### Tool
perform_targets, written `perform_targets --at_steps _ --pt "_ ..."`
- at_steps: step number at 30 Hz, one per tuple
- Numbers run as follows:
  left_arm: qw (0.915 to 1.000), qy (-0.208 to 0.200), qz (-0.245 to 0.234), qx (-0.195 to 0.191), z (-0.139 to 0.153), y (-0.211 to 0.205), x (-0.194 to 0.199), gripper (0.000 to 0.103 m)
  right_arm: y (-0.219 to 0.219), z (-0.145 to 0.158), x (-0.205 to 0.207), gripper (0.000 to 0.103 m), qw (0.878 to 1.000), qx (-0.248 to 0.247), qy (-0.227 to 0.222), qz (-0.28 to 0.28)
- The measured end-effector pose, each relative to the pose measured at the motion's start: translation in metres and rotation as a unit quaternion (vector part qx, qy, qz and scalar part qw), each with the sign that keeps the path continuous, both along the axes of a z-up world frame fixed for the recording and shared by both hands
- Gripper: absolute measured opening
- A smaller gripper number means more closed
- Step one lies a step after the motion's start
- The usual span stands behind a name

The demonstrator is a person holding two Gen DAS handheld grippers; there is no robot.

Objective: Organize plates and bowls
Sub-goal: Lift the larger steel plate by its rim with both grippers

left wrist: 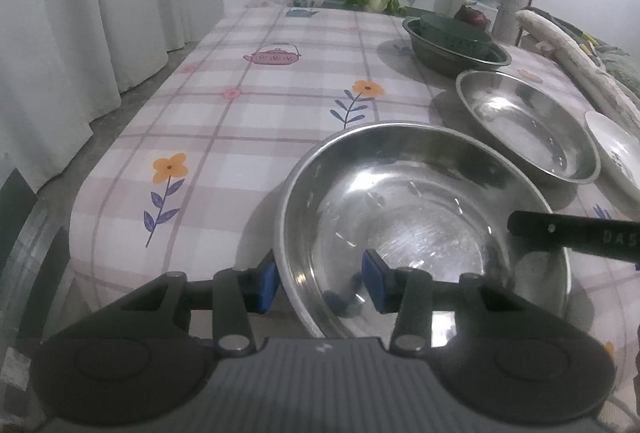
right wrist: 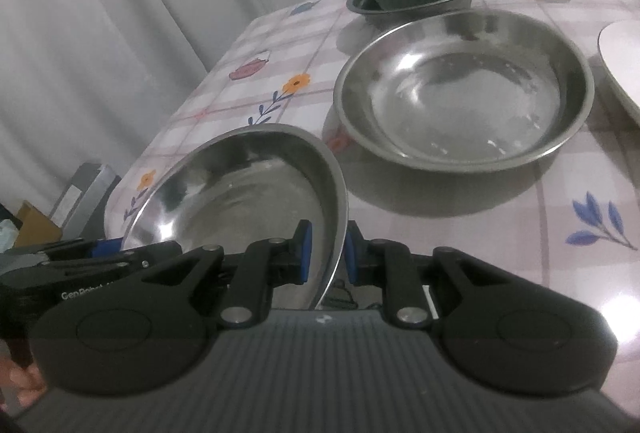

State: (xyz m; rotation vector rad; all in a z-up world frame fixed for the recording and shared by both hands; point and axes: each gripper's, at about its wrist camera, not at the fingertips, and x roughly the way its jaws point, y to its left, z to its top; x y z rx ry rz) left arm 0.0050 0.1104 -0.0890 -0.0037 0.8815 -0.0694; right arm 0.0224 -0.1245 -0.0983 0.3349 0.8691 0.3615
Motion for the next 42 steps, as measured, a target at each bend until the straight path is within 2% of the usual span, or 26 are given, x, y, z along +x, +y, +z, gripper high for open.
perform_targets --at_steps 10,17,22,42 --pt "0.9995 0.005 -0.025 0.020 -0.005 -0.007 -0.009 0.048 0.000 -0.001 -0.013 0.017 1.000 -0.005 -0.001 0.011" --pt "0.9994 0.005 -0.029 0.017 -0.003 -0.011 -0.008 0.048 0.006 0.004 -0.018 0.017 0.999 -0.031 -0.021 0.017" --pt "0.9990 0.001 -0.029 0.035 -0.006 -0.015 -0.004 0.049 0.003 0.000 -0.014 0.017 0.999 -0.033 -0.019 0.008" --pt "0.9985 -0.012 -0.027 0.045 0.006 -0.024 -0.005 0.050 0.007 0.008 -0.019 0.018 0.998 -0.047 -0.030 0.003"
